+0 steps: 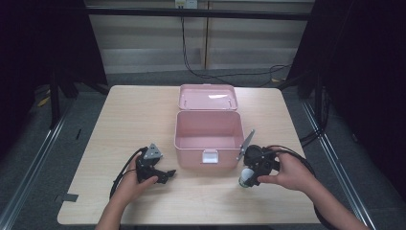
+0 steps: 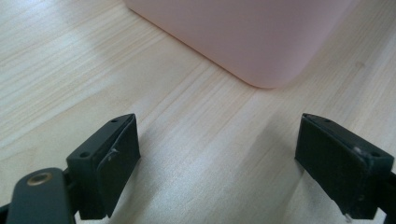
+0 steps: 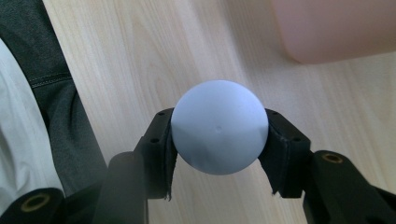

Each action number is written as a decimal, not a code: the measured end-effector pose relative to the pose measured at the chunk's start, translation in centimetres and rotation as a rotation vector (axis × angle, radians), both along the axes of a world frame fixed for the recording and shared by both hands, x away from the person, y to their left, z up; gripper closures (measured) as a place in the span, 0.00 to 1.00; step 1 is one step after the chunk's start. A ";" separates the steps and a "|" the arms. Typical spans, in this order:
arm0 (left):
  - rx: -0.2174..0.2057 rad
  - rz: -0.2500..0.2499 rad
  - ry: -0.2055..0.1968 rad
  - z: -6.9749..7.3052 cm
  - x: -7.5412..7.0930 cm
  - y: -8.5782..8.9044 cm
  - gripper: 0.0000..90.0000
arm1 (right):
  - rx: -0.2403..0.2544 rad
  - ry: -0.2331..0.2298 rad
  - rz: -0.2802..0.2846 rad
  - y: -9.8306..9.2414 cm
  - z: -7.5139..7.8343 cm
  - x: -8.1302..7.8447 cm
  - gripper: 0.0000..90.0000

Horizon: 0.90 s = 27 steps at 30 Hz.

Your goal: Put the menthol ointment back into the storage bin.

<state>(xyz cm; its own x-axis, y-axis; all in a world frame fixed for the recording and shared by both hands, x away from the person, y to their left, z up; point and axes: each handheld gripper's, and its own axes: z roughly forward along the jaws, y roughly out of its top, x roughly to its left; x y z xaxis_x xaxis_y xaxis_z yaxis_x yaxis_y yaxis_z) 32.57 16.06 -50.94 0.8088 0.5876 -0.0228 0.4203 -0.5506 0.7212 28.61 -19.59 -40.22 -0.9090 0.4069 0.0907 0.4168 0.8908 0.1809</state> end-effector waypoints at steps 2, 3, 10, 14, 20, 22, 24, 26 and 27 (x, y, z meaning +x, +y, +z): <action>0.000 -0.001 0.000 0.0 0.0 0.0 0.15 | -0.010 0.004 0.000 0.0 0.8 0.2 0.56; 0.000 -0.001 0.000 0.0 0.0 0.0 0.15 | -0.010 0.004 0.000 0.0 0.8 0.2 0.56; -0.005 0.002 -0.005 0.0 0.0 0.0 0.15 | -0.004 -0.004 -0.002 0.4 3.1 0.8 0.56; -0.004 0.002 -0.005 0.0 0.0 0.0 0.15 | -0.008 -0.002 -0.009 0.6 3.7 1.0 0.56; -0.004 0.003 -0.004 0.0 0.0 0.0 0.15 | -0.010 0.009 -0.025 1.0 4.8 1.6 0.56; -0.005 0.002 -0.005 0.0 0.0 0.0 0.15 | -0.024 0.010 -0.038 1.2 5.5 1.9 0.56; -0.004 0.003 -0.003 0.0 0.0 0.0 0.15 | -0.026 0.009 -0.046 1.3 5.7 2.1 0.56; -0.003 0.002 -0.004 0.0 0.0 0.0 0.15 | -0.026 0.014 -0.066 1.4 6.5 2.5 0.56; -0.003 0.002 -0.004 0.0 0.0 0.0 0.15 | -0.027 0.015 -0.074 1.5 6.7 2.6 0.56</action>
